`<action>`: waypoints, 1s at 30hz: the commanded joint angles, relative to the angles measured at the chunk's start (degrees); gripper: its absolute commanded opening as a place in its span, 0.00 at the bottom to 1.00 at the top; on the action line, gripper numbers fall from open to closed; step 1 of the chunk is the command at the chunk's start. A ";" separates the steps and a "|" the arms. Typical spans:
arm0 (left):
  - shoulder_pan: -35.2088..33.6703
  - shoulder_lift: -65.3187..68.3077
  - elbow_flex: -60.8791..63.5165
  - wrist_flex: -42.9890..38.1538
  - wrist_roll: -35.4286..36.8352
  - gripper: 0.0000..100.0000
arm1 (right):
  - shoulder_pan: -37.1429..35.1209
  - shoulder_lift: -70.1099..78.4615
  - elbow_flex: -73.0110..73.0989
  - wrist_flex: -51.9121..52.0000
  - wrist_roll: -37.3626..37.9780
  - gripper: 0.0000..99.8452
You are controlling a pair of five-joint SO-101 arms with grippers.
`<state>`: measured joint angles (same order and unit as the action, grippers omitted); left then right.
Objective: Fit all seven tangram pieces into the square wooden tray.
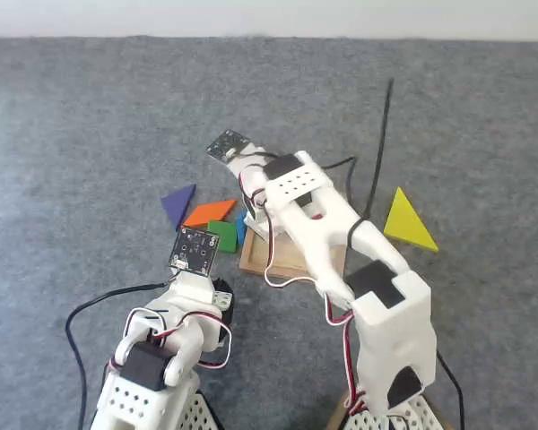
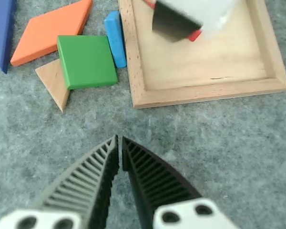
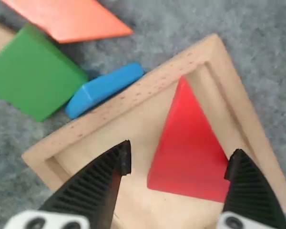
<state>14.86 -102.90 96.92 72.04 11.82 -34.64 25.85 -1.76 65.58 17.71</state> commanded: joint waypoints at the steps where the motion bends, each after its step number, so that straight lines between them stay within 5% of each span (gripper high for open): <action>1: 0.26 -1.05 -0.48 0.18 0.35 0.01 | 1.71 0.48 -0.79 -1.54 -0.18 0.32; 16: 0.26 -1.05 -0.48 0.18 0.35 0.01 | 7.78 0.22 -9.85 -1.01 2.90 0.31; 23: 0.26 -1.05 -0.48 0.18 0.35 0.01 | 8.66 -1.10 -21.63 10.42 3.69 0.31; 26: 0.26 -1.05 -0.48 0.18 0.35 0.01 | 8.22 -7.52 -20.66 16.48 7.47 0.31; 30: 0.26 -1.05 -0.48 0.18 0.35 0.01 | 6.99 -26.77 -7.65 12.00 6.95 0.31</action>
<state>14.86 -102.90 96.92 72.04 11.82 -26.55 19.78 -17.76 80.26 23.87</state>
